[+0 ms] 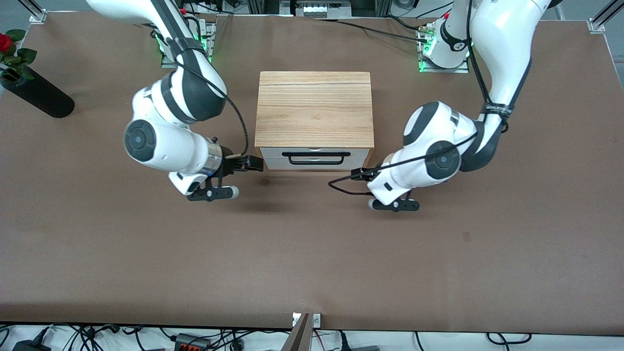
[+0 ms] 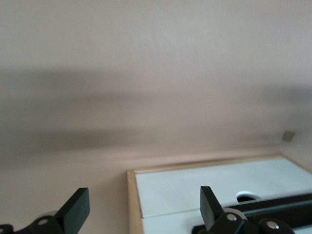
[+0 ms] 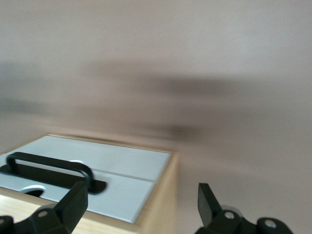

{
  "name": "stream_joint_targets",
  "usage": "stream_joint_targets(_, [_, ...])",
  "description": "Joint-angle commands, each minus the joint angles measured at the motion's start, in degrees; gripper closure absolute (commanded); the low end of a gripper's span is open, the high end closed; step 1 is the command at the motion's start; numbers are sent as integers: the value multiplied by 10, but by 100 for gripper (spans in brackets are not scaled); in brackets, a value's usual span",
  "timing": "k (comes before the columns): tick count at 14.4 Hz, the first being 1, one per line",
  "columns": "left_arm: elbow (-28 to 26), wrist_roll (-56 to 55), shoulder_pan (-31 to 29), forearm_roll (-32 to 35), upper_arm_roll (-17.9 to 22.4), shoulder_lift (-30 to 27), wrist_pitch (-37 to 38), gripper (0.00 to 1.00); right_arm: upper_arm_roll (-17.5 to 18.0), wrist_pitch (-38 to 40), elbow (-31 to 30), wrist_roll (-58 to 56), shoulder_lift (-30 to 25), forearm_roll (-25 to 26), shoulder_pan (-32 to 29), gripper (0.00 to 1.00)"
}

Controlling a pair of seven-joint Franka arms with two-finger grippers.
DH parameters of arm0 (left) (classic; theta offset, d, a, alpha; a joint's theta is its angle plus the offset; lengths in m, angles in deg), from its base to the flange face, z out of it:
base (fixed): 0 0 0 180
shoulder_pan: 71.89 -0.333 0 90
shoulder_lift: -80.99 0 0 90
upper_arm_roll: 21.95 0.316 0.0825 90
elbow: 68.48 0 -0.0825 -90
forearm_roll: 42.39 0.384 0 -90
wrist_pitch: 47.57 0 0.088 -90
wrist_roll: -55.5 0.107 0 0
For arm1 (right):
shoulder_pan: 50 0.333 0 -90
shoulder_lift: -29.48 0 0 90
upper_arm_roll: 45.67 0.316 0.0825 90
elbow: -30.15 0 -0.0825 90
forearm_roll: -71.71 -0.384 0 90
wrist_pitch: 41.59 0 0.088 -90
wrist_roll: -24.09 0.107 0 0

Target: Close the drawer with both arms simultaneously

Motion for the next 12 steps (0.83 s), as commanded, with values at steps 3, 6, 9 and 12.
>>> stream_joint_targets(3, [39,0,-17,-6,90,-48,93,0,-71,86,60,-17,-15,117,-4,0])
stream_joint_targets(6, [94,-2,-17,9,106,-68,204,0,-132,92,77,-94,-19,127,-6,0])
stream_joint_targets(9, [124,1,-18,32,131,-120,268,0,-194,117,78,-218,-28,128,-6,0])
stream_joint_targets(12, [126,0,-17,34,172,-169,288,0,-241,174,114,-288,-28,128,-6,0])
